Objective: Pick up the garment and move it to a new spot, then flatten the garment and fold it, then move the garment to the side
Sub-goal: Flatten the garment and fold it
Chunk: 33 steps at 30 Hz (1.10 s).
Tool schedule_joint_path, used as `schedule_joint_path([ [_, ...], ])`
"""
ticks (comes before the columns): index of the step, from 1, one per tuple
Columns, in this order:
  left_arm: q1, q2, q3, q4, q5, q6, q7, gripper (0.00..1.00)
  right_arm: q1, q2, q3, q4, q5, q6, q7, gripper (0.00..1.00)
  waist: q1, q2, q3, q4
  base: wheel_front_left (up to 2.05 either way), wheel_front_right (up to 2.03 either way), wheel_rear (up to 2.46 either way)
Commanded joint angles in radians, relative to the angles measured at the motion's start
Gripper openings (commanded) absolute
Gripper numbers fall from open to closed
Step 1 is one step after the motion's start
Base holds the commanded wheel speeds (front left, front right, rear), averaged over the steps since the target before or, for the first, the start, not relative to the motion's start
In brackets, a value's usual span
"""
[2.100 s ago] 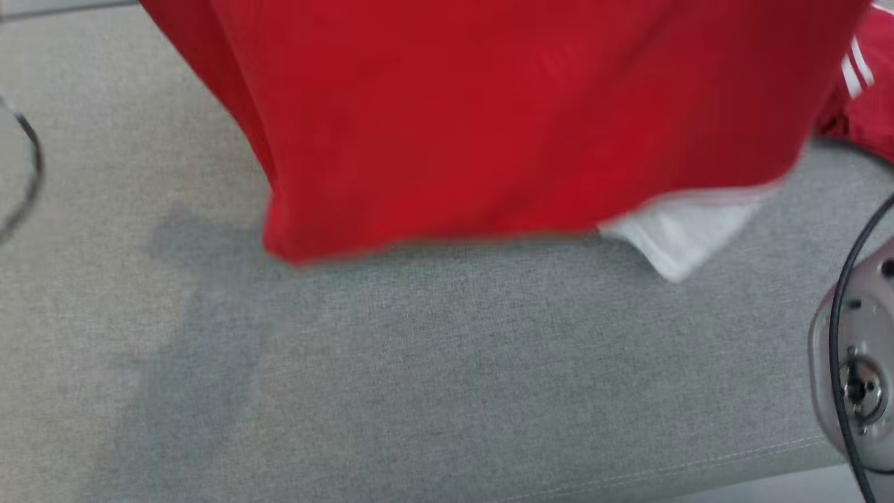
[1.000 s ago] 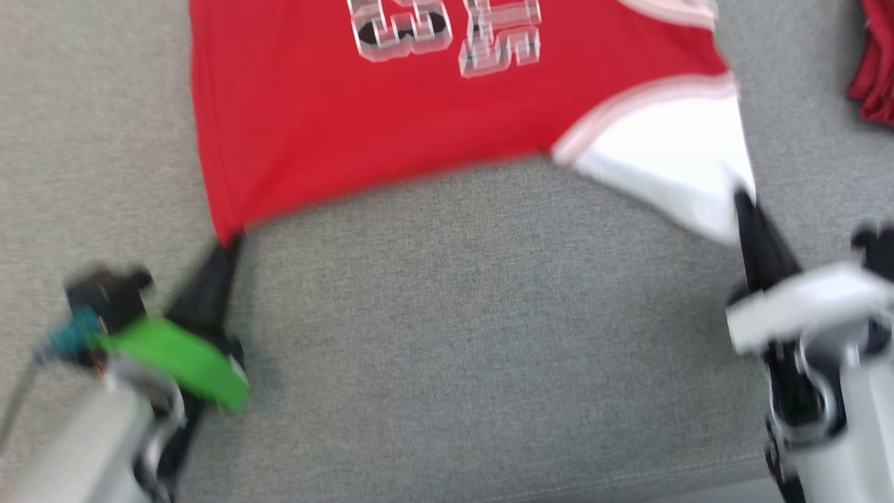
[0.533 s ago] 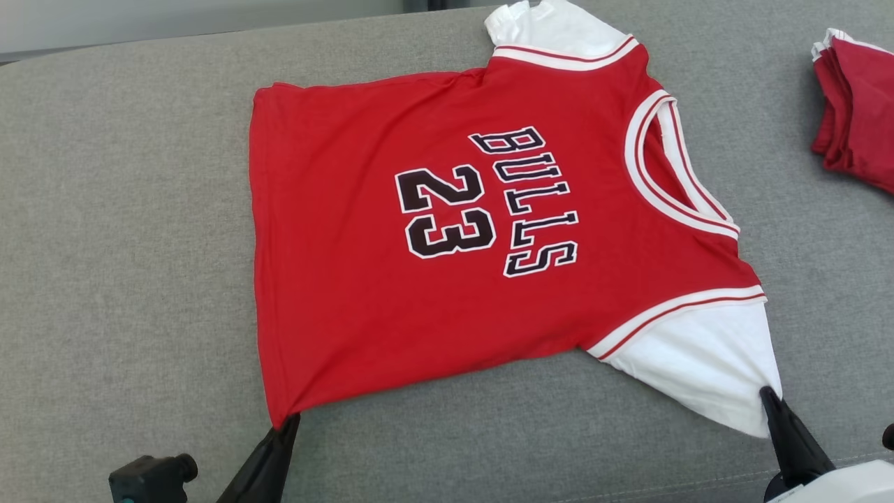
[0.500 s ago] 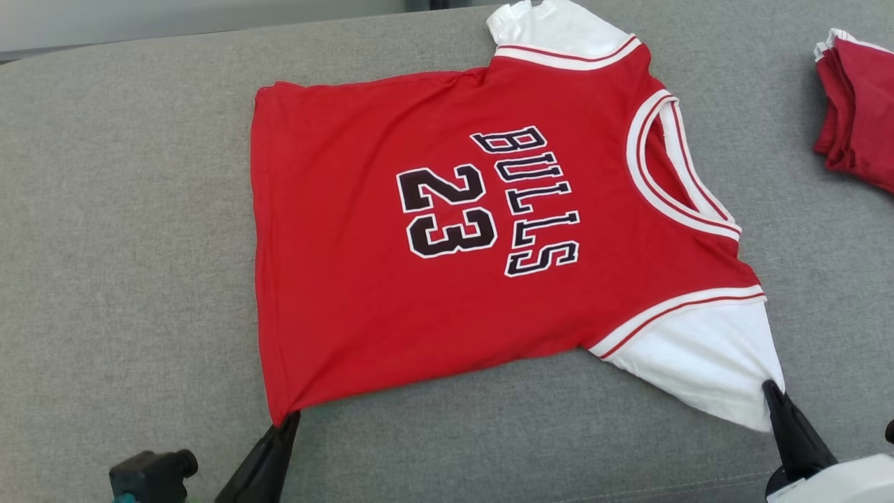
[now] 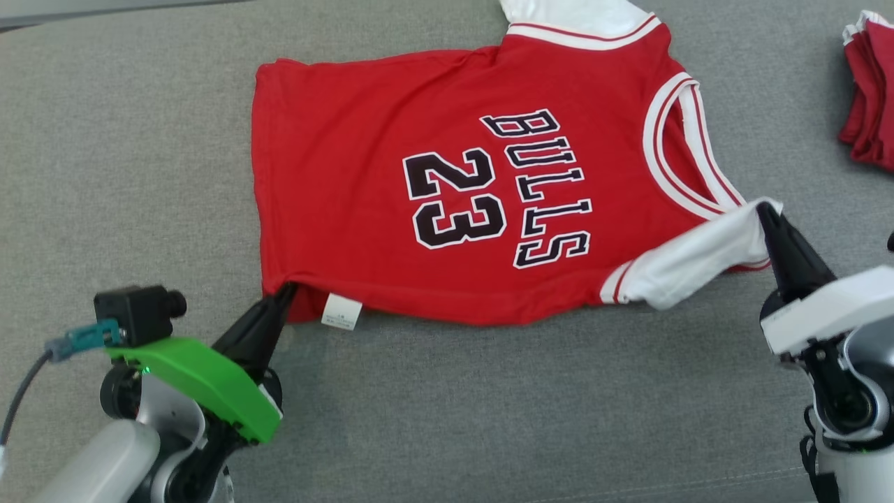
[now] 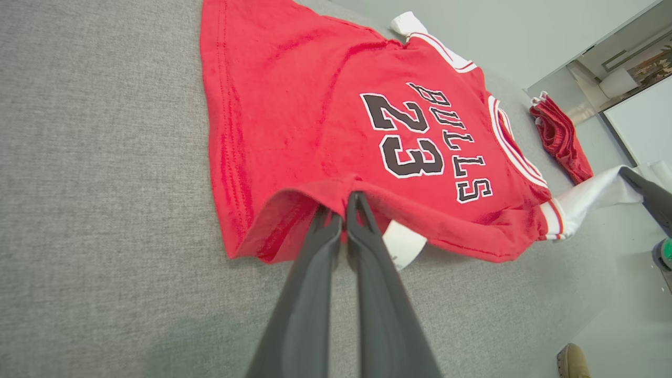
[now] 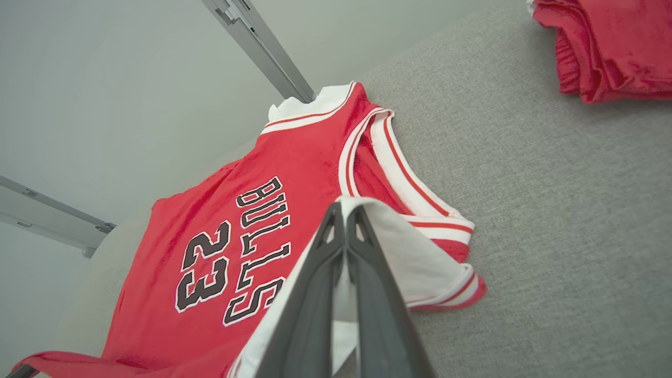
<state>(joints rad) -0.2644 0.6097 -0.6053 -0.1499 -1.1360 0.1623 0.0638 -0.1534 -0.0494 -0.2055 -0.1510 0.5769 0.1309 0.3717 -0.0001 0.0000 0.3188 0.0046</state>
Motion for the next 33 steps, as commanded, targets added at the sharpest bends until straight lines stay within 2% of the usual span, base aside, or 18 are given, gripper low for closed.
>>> schedule_joint_path([
  [1, -0.051, -0.002, 0.002, 0.018, -0.004, 0.007, 0.026, 0.0, -0.056, -0.002, -0.002, 0.016, -0.022, -0.001, 0.012, 0.0, 0.0001, 0.0, 0.031, 0.008, 0.0, 0.0, 0.0],
  [6, -0.172, -0.012, -0.001, 0.089, 0.007, 0.012, 0.095, 0.0, -0.203, -0.003, 0.006, 0.083, -0.081, -0.001, 0.031, 0.0, 0.0001, 0.0, 0.083, 0.013, 0.0, 0.0, 0.0],
  [12, -0.26, -0.037, -0.018, 0.185, 0.021, -0.003, 0.132, 0.0, -0.33, -0.009, 0.023, 0.189, -0.168, 0.0, 0.005, 0.0, 0.0001, 0.0, 0.12, 0.016, 0.0, 0.0, 0.0],
  [13, -0.266, -0.044, -0.021, 0.198, 0.018, -0.004, 0.136, 0.0, -0.345, -0.009, 0.025, 0.208, -0.18, 0.0, -0.002, 0.12, 0.0001, 0.0, 0.123, 0.017, 0.0, 0.0, 0.0],
  [14, -0.27, -0.047, -0.023, 0.208, 0.017, -0.003, 0.137, 0.21, -0.353, -0.009, 0.027, 0.222, -0.19, 0.0, -0.008, 0.66, 0.0001, 0.0, 0.124, 0.017, 0.0, 0.0, 0.0],
  [15, -0.273, -0.047, -0.03, 0.215, 0.025, -0.007, 0.138, 0.49, -0.361, -0.012, 0.032, 0.236, -0.2, 0.0, -0.014, 1.0, 0.0001, 0.0, 0.124, 0.018, 0.0, 0.0, 0.0],
  [16, -0.273, -0.049, -0.031, 0.224, 0.03, -0.007, 0.133, 1.0, -0.366, -0.012, 0.031, 0.246, -0.204, -0.001, -0.023, 1.0, 0.0001, 0.0, 0.122, 0.019, 0.0, 0.0, 0.0],
  [21, -0.214, -0.026, -0.026, 0.22, 0.068, 0.018, 0.073, 1.0, -0.321, -0.029, 0.036, 0.229, -0.226, 0.0, -0.076, 1.0, 0.0001, 0.0, 0.095, 0.018, 0.0, 0.0, 0.0],
  [23, -0.179, -0.008, -0.026, 0.195, 0.077, 0.03, 0.053, 1.0, -0.285, -0.056, 0.043, 0.196, -0.239, 0.0, -0.082, 1.0, 0.0001, 0.0, 0.085, 0.015, 0.0, 0.0, 0.0],
  [27, -0.109, 0.001, -0.043, 0.149, 0.09, 0.056, 0.03, 1.0, -0.188, -0.122, 0.069, 0.142, -0.272, 0.0, -0.042, 1.0, 0.0001, 0.0, 0.08, 0.014, 0.0, 0.0, 0.0],
  [33, -0.086, -0.024, -0.067, 0.131, 0.079, 0.052, 0.038, 1.0, -0.118, -0.19, 0.057, 0.141, -0.328, -0.001, 0.036, 1.0, 0.0001, 0.0, 0.104, 0.016, 0.0, 0.0, 0.0],
])
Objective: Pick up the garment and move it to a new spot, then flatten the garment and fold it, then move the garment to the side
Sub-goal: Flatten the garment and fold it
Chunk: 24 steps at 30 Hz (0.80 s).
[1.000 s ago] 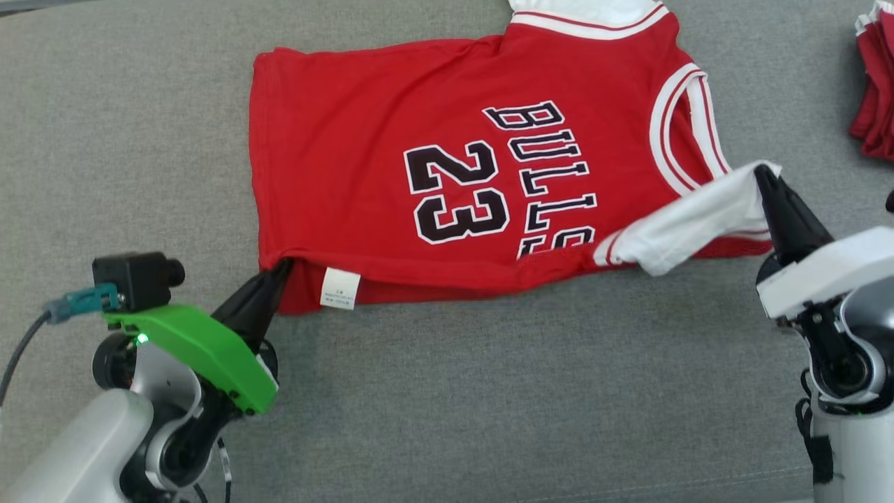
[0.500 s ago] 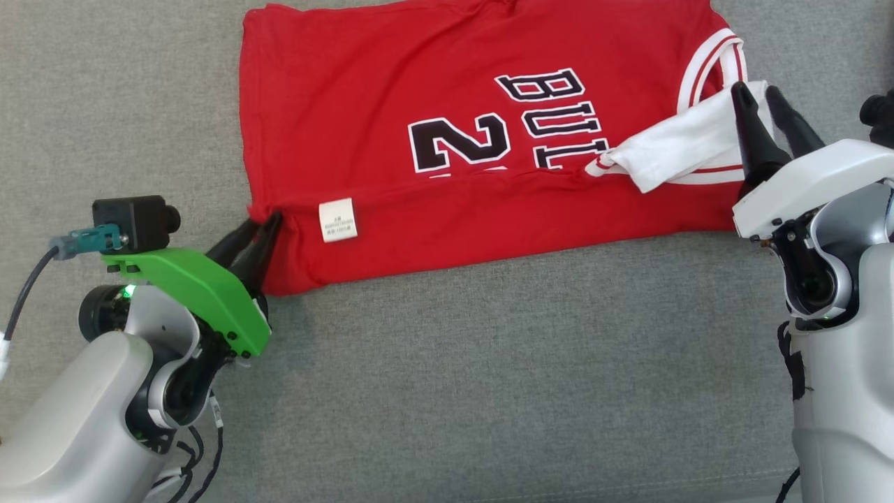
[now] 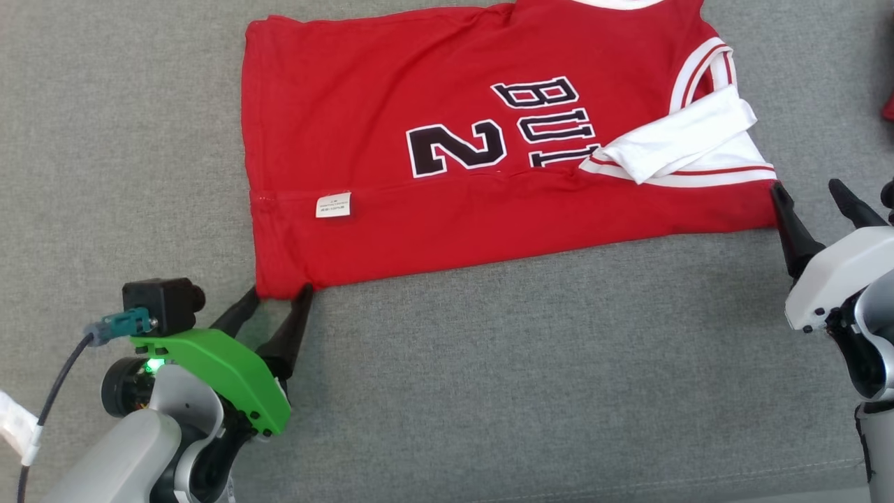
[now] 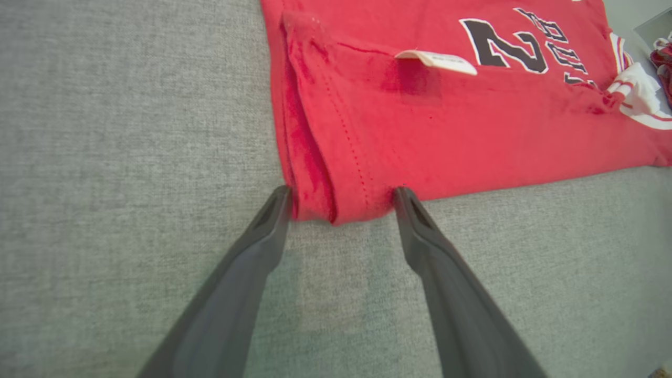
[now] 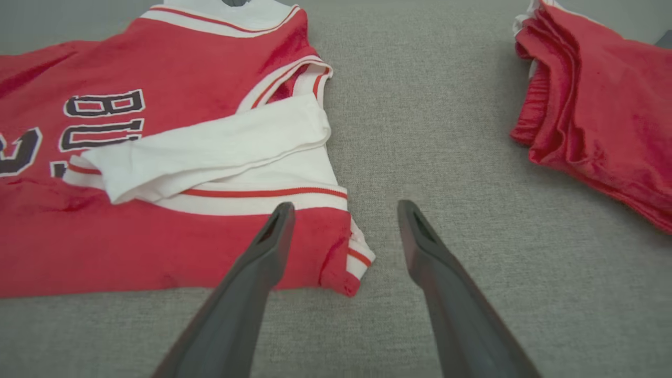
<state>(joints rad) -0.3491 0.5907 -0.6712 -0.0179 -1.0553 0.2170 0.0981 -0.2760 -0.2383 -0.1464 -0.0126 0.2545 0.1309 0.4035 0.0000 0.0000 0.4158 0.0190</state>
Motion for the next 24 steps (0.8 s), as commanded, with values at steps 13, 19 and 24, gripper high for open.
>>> schedule_joint_path([
  [13, -0.069, -0.044, -0.026, 0.078, -0.003, -0.055, 0.022, 0.0, -0.036, 0.014, 0.029, 0.089, 0.004, -0.001, 0.104, 1.0, 0.0, 0.0, 0.041, 0.017, 0.0, 0.0, 0.0],
  [19, -0.055, -0.01, -0.029, 0.077, -0.028, -0.112, 0.038, 0.0, -0.048, -0.015, 0.028, 0.125, 0.077, -0.001, 0.104, 0.0, 0.0, 0.0, 0.014, 0.024, 0.0, 0.0, 0.0],
  [24, -0.005, 0.049, -0.027, 0.02, -0.075, -0.161, 0.077, 0.0, 0.014, -0.061, -0.006, 0.057, 0.18, -0.001, 0.155, 0.0, 0.0, 0.0, -0.025, 0.034, 0.0, 0.0, 0.0],
])
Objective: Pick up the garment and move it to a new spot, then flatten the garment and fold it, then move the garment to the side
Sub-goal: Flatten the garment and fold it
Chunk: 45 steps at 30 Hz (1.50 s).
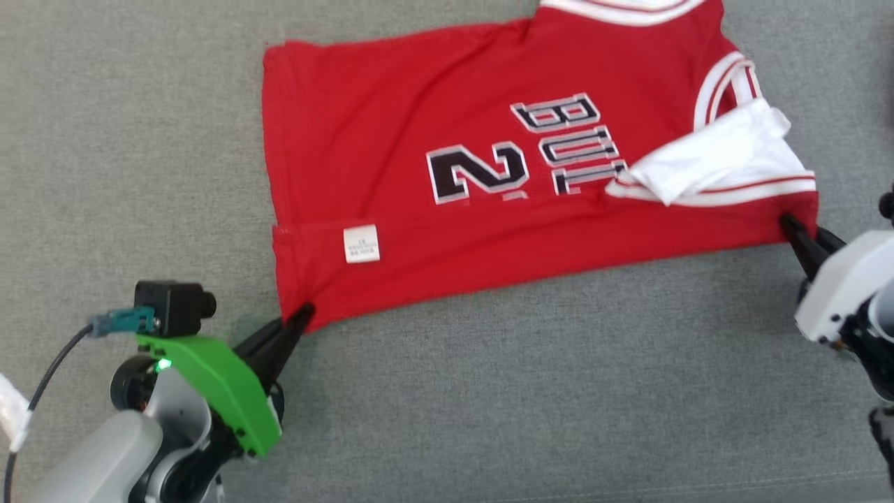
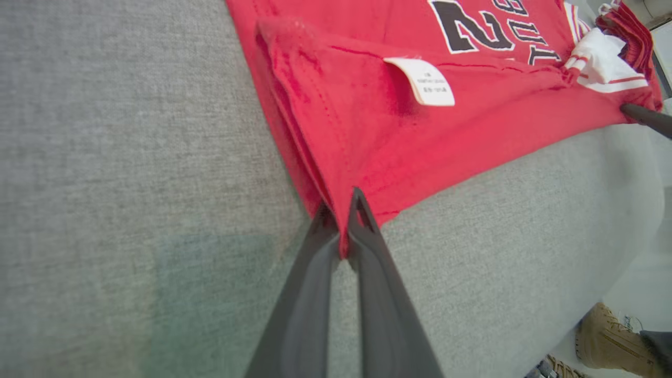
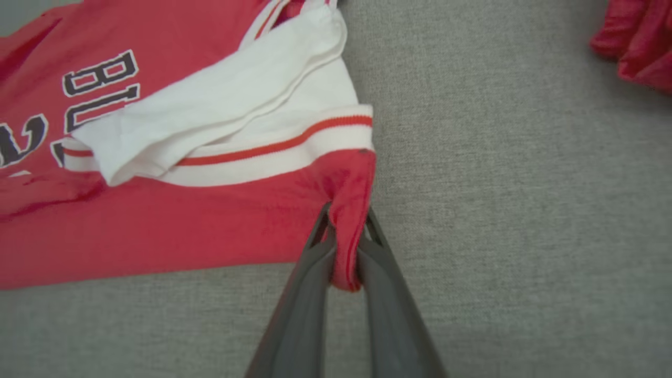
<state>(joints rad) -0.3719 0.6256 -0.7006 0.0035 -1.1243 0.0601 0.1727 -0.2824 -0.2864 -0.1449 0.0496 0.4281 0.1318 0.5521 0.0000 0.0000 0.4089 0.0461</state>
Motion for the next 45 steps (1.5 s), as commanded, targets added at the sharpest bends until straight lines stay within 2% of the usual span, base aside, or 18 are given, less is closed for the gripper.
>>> schedule_joint_path([
  [1, 0.039, 0.031, 0.007, -0.024, -0.017, -0.006, 0.004, 0.0, 0.048, -0.028, -0.013, -0.03, 0.035, -0.002, 0.032, 0.0, 0.0, 0.0, -0.026, 0.007, 0.0, 0.0, 0.0],
  [7, 0.201, 0.1, 0.003, -0.167, -0.052, 0.027, -0.022, 0.0, 0.236, -0.076, -0.075, -0.184, 0.15, -0.002, 0.177, 0.0, 0.0, 0.0, -0.046, 0.002, 0.0, 0.0, 0.0],
  [10, 0.267, 0.091, -0.004, -0.202, -0.07, 0.05, -0.045, 0.0, 0.292, -0.066, -0.105, -0.211, 0.16, -0.002, 0.209, 0.0, 0.0, 0.0, -0.042, 0.0, 0.0, 0.0, 0.0],
  [11, 0.279, 0.087, -0.008, -0.205, -0.066, 0.056, -0.053, 0.31, 0.305, -0.06, -0.108, -0.21, 0.152, -0.002, 0.216, 0.0, 0.0, 0.0, -0.039, 0.0, 0.0, 0.0, 0.0],
  [12, 0.283, 0.081, -0.012, -0.205, -0.061, 0.059, -0.059, 0.54, 0.313, -0.055, -0.109, -0.206, 0.145, -0.002, 0.216, 0.29, 0.0, 0.0, -0.037, 0.001, 0.0, 0.0, 0.0],
  [13, 0.288, 0.071, -0.017, -0.201, -0.057, 0.063, -0.063, 1.0, 0.314, -0.048, -0.114, -0.2, 0.136, -0.002, 0.213, 1.0, 0.0, 0.0, -0.035, 0.003, 0.0, 0.0, 0.0],
  [17, 0.268, 0.062, -0.011, -0.183, -0.036, 0.077, -0.082, 1.0, 0.303, -0.041, -0.122, -0.191, 0.139, -0.002, 0.238, 1.0, 0.0, 0.0, -0.024, 0.009, 0.0, 0.0, 0.0],
  [19, 0.25, 0.087, 0.005, -0.183, -0.022, 0.082, -0.083, 1.0, 0.279, -0.081, -0.141, -0.215, 0.138, -0.002, 0.252, 1.0, 0.0, 0.0, -0.012, 0.014, 0.0, 0.0, 0.0],
  [23, 0.172, 0.163, 0.061, -0.178, 0.037, 0.108, -0.091, 1.0, 0.143, -0.112, -0.175, -0.295, 0.157, -0.001, 0.262, 1.0, 0.0, 0.0, 0.045, 0.02, 0.0, 0.0, 0.0],
  [25, 0.094, 0.165, 0.088, -0.169, 0.076, 0.12, -0.102, 1.0, 0.038, -0.134, -0.149, -0.319, 0.13, -0.001, 0.276, 1.0, 0.0, 0.0, 0.087, 0.028, 0.0, 0.0, 0.0],
  [26, 0.047, 0.142, 0.103, -0.153, 0.085, 0.127, -0.105, 1.0, -0.031, -0.144, -0.127, -0.321, 0.105, -0.001, 0.283, 1.0, 0.0, 0.0, 0.113, 0.036, 0.0, 0.0, 0.0],
  [27, 0.008, 0.134, 0.098, -0.138, 0.108, 0.12, -0.101, 1.0, -0.087, -0.148, -0.109, -0.311, 0.078, -0.001, 0.284, 1.0, 0.0, 0.0, 0.133, 0.042, 0.0, 0.0, 0.0],
  [29, -0.1, 0.081, 0.094, -0.096, 0.126, 0.112, -0.092, 1.0, -0.22, -0.155, -0.056, -0.273, 0.009, -0.001, 0.286, 1.0, 0.0, 0.0, 0.181, 0.061, 0.0, 0.0, 0.0],
  [34, -0.311, -0.065, 0.025, 0.069, 0.19, 0.063, -0.07, 1.0, -0.493, -0.103, 0.054, -0.068, -0.129, -0.001, 0.228, 1.0, 0.0, 0.0, 0.241, 0.116, 0.0, 0.0, 0.0],
  [38, -0.409, -0.157, -0.021, 0.169, 0.22, 0.015, -0.073, 1.0, -0.612, -0.093, 0.119, 0.088, -0.207, -0.001, 0.183, 1.0, 0.0, 0.0, 0.265, 0.152, 0.0, 0.0, 0.0],
  [45, -0.488, -0.233, -0.056, 0.281, 0.234, -0.033, -0.081, 1.0, -0.705, -0.071, 0.148, 0.28, -0.256, -0.002, 0.13, 1.0, 0.0, 0.0, 0.269, 0.17, 0.0, 0.0, 0.0],
])
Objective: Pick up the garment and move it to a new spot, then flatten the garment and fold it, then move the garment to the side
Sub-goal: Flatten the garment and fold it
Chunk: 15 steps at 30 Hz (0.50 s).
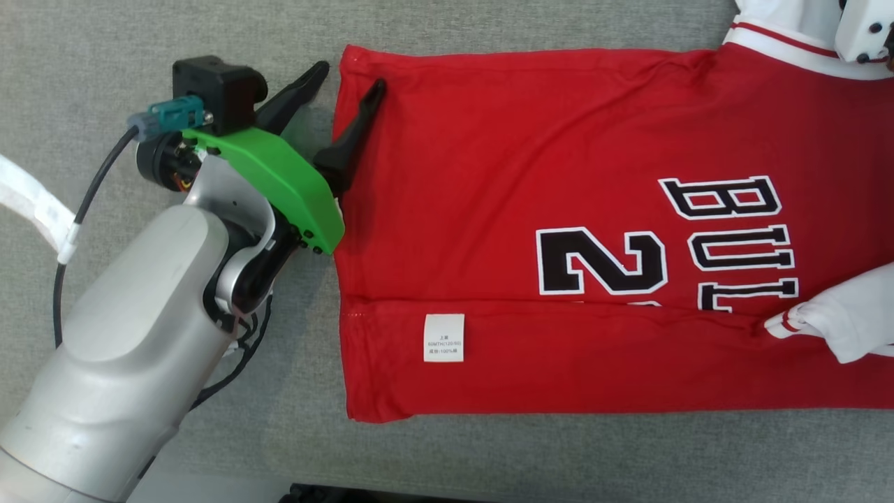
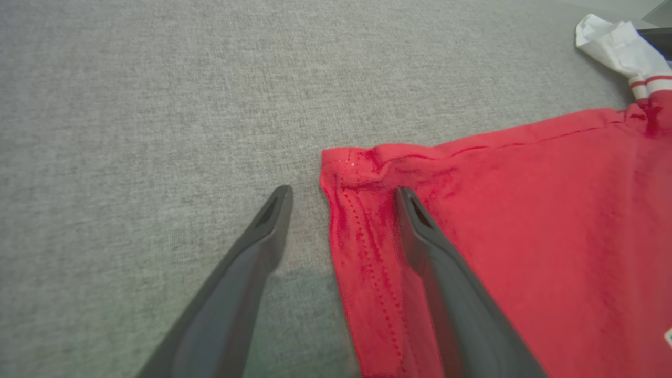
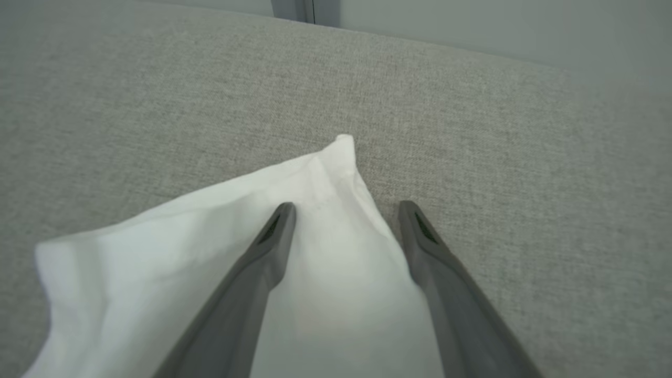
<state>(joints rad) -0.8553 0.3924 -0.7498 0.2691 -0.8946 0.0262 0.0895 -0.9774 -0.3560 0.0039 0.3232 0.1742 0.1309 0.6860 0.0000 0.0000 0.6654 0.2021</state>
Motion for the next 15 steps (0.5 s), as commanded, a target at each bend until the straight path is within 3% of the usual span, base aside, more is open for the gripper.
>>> schedule_joint_path([
  [1, -0.014, -0.006, -0.009, 0.029, 0.005, -0.005, 0.004, 1.0, -0.016, 0.001, 0.0, 0.027, -0.003, 0.0, -0.007, 1.0, 0.0, 0.0, 0.012, 0.013, 0.0, 0.0, 0.0],
  [7, -0.044, -0.023, -0.03, 0.068, 0.001, -0.043, 0.023, 1.0, -0.006, 0.006, 0.017, 0.098, 0.018, 0.0, -0.021, 1.0, 0.0, 0.0, 0.005, -0.001, 0.0, 0.0, 0.0],
  [8, -0.045, -0.028, -0.032, 0.069, -0.005, -0.05, 0.026, 0.87, -0.006, 0.005, 0.013, 0.107, 0.019, 0.0, -0.022, 0.75, 0.0, 0.0, 0.005, -0.003, 0.0, 0.0, 0.0],
  [9, -0.046, -0.035, -0.032, 0.069, -0.014, -0.058, 0.026, 0.24, -0.007, 0.007, 0.009, 0.115, 0.021, -0.001, -0.026, 0.35, 0.0, 0.0, 0.005, -0.005, 0.0, 0.0, 0.0],
  [10, -0.047, -0.037, -0.037, 0.068, -0.018, -0.069, 0.032, 0.0, -0.006, 0.01, 0.008, 0.123, 0.026, -0.001, -0.029, 0.09, 0.0, 0.0, 0.004, -0.006, 0.0, 0.0, 0.0],
  [11, -0.048, -0.036, -0.046, 0.07, -0.018, -0.079, 0.038, 0.0, -0.005, 0.016, 0.01, 0.132, 0.035, -0.001, -0.033, 0.0, 0.0, 0.0, 0.002, -0.008, 0.0, 0.0, 0.0],
  [15, -0.053, -0.019, -0.022, 0.074, -0.016, -0.077, 0.004, 0.0, -0.049, 0.017, -0.021, 0.121, 0.035, -0.001, -0.139, 0.0, 0.0, 0.0, -0.007, -0.021, 0.0, 0.0, 0.0],
])
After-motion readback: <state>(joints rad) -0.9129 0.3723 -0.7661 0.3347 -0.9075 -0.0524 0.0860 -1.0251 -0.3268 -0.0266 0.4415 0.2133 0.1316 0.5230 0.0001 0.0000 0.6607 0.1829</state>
